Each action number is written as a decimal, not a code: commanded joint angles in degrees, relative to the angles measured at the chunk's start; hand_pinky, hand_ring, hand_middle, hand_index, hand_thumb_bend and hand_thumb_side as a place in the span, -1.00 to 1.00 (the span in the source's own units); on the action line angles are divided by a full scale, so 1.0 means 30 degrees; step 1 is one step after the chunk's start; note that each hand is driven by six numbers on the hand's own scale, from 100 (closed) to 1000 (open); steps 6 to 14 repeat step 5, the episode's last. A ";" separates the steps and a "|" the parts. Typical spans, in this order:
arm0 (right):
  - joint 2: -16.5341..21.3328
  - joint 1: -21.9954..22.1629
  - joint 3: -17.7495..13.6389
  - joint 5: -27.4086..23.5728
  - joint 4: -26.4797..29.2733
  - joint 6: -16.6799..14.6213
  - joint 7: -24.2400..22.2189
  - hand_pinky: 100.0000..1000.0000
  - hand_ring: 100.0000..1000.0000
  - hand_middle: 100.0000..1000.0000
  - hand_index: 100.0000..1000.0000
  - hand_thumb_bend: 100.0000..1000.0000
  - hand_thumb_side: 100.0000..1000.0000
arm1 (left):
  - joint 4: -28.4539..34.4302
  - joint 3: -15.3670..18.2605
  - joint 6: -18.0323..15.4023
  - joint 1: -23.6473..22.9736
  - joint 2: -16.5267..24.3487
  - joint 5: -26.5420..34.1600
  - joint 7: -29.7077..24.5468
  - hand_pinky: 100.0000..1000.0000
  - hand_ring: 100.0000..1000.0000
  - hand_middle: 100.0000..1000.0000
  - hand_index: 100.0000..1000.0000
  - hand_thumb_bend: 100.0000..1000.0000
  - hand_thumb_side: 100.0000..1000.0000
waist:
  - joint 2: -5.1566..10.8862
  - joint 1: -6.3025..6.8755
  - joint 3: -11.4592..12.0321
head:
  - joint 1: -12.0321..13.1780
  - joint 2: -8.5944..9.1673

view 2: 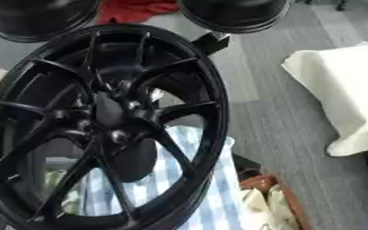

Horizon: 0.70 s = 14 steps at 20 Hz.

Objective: Pull the pin out of the wheel hub.

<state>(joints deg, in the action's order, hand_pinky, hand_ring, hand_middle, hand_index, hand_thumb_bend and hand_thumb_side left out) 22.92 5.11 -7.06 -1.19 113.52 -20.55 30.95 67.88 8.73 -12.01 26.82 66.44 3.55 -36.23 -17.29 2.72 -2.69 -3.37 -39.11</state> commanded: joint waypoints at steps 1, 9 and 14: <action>0.0240 -0.0012 -0.0210 0.0080 0.0356 -0.0062 0.0073 0.60 0.39 0.46 0.22 -1.00 -0.18 | 0.0875 0.0576 -0.0190 0.0250 0.0466 0.0893 0.0606 0.53 0.51 0.50 0.66 -1.00 -0.13 | 0.0299 0.0001 0.0056 | -0.0062 0.0227; 0.0378 -0.0007 -0.0237 0.0095 0.0356 -0.0131 0.0080 0.60 0.39 0.46 0.22 -1.00 -0.20 | 0.3078 0.1038 -0.0439 0.0285 -0.0002 0.4159 0.3349 0.46 0.42 0.43 0.61 -1.00 0.12 | 0.0320 -0.0077 0.0160 | -0.0028 0.0201; 0.0378 -0.0007 -0.0237 0.0095 0.0356 -0.0131 0.0080 0.60 0.39 0.46 0.22 -1.00 -0.20 | 0.3078 0.1038 -0.0439 0.0285 -0.0002 0.4159 0.3349 0.46 0.42 0.43 0.61 -1.00 0.12 | 0.0320 -0.0077 0.0160 | -0.0028 0.0201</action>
